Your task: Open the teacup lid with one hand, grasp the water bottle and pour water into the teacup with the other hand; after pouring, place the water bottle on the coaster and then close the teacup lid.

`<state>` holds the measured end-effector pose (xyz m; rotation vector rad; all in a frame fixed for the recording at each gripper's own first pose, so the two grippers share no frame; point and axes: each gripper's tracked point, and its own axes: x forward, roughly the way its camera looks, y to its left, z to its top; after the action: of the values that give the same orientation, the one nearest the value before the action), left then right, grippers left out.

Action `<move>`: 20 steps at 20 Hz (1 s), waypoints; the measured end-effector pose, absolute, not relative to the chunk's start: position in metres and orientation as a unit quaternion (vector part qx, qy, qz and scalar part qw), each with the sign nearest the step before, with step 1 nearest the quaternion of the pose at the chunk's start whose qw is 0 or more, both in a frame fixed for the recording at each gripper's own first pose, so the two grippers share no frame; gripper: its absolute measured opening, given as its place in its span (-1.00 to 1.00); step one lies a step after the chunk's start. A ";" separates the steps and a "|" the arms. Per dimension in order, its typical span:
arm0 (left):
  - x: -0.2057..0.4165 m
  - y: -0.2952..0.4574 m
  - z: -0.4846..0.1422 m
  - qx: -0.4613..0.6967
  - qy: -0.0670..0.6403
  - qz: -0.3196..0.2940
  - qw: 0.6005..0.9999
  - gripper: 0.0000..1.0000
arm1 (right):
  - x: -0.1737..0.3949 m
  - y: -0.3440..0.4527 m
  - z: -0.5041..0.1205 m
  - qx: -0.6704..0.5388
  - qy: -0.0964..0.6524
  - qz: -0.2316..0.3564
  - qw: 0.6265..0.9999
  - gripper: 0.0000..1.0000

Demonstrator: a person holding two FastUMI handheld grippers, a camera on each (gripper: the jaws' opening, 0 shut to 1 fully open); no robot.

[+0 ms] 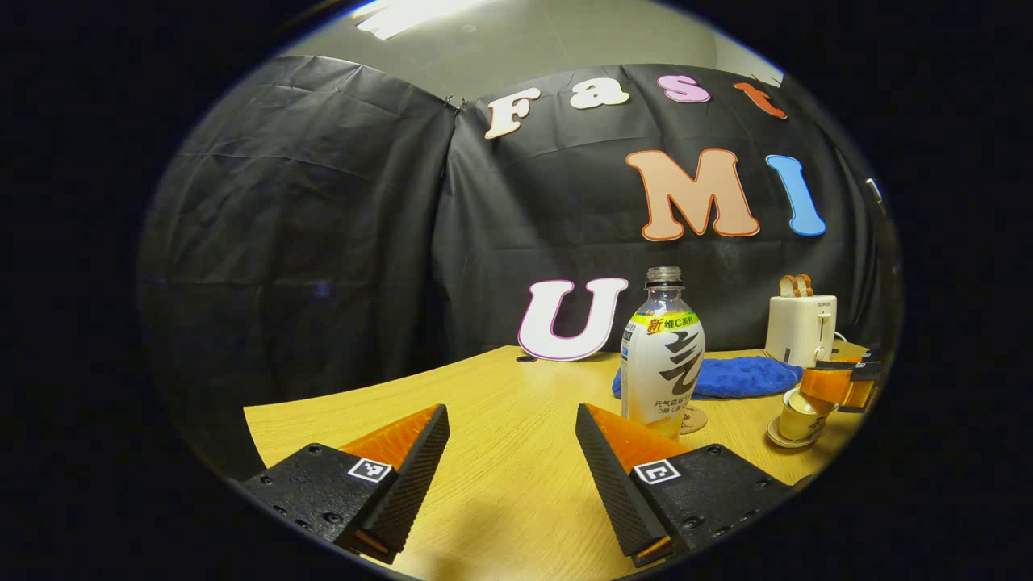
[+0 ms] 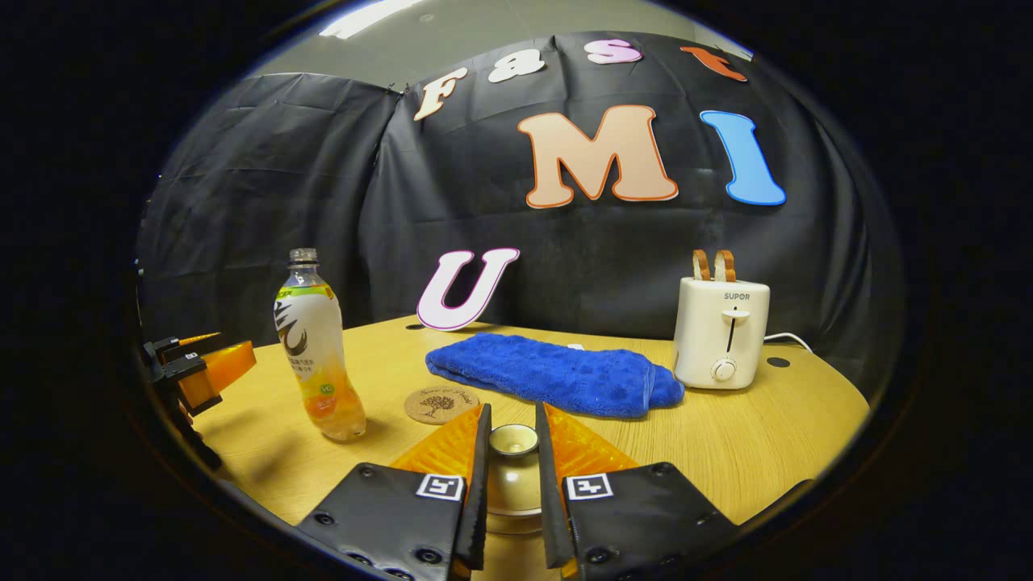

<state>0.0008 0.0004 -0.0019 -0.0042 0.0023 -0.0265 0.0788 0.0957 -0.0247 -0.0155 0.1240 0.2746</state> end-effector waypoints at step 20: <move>-0.028 -0.073 -0.002 -0.006 -0.001 -0.213 0.977 0.82 | 0.022 0.018 -0.003 0.002 0.000 0.023 1.000 -0.37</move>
<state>-0.0278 -0.0728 -0.0015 -0.0112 -0.0026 -0.4299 0.0224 0.0181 -0.0027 0.0043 -0.0006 0.0466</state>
